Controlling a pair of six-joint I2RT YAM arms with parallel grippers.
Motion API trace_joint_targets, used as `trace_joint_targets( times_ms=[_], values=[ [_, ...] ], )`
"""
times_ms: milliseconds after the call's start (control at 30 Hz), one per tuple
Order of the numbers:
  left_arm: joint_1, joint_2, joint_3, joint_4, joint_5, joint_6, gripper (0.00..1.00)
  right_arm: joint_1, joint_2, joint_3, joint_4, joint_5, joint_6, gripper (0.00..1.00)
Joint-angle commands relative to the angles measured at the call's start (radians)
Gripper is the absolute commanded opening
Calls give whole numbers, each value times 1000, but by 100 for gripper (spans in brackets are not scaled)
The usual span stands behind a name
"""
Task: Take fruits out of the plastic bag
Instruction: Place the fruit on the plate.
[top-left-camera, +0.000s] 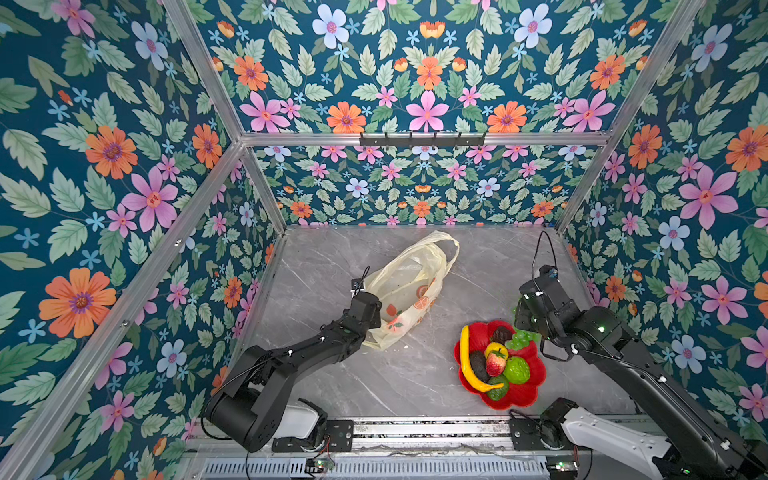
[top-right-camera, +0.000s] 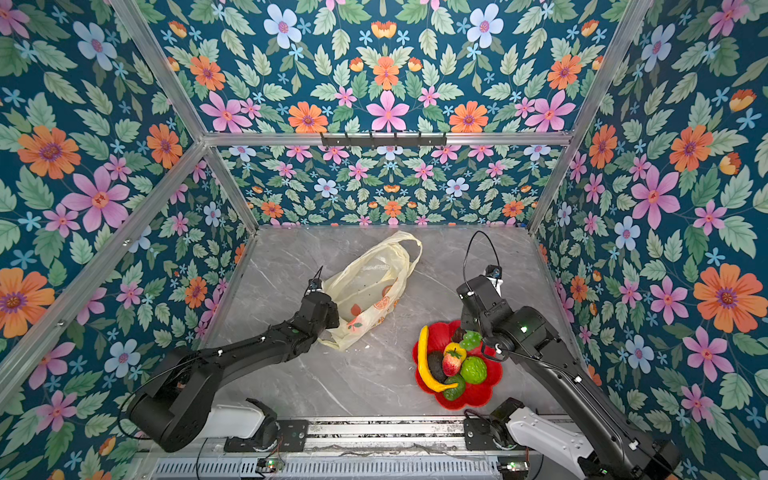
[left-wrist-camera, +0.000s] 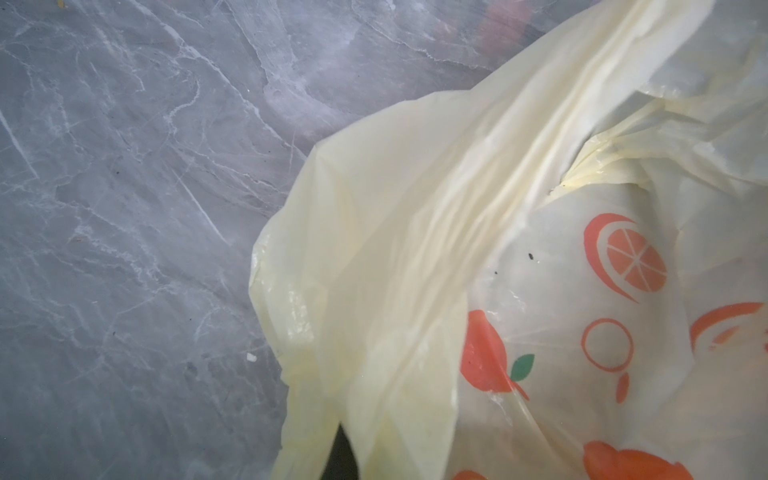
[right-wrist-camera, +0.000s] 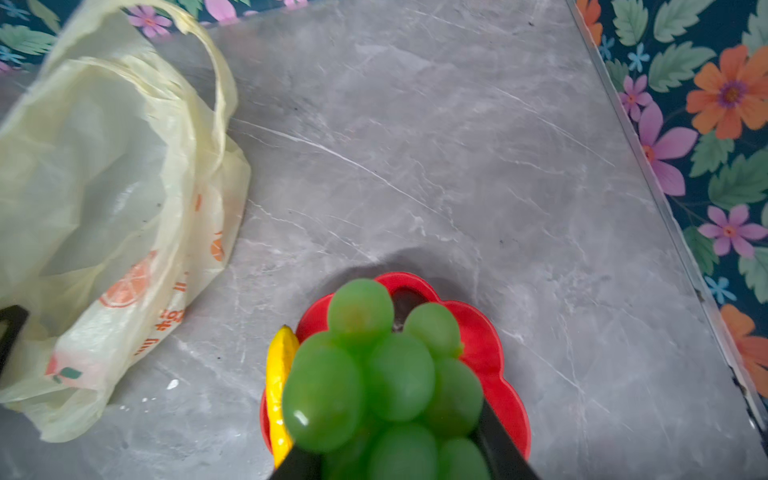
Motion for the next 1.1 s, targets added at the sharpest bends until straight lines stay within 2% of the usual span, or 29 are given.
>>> trace_joint_targets(
  times_ms=[0, 267, 633, 833, 1067],
  values=[
    [1, 6, 3, 13, 1, 12, 0, -9, -2, -16, -76, 42, 69, 40],
    [2, 10, 3, 13, 5, 12, 0, -15, -1, -53, -141, 6, 124, 40],
    [1, 4, 2, 8, 2, 15, 0, -20, -7, -172, -121, -126, 186, 40],
    [1, 0, 3, 4, -3, 17, 0, -110, 28, -250, -53, -233, 147, 40],
    [1, -6, 3, -2, -11, 21, 0, -158, 105, -254, -40, -239, 131, 42]
  ],
)
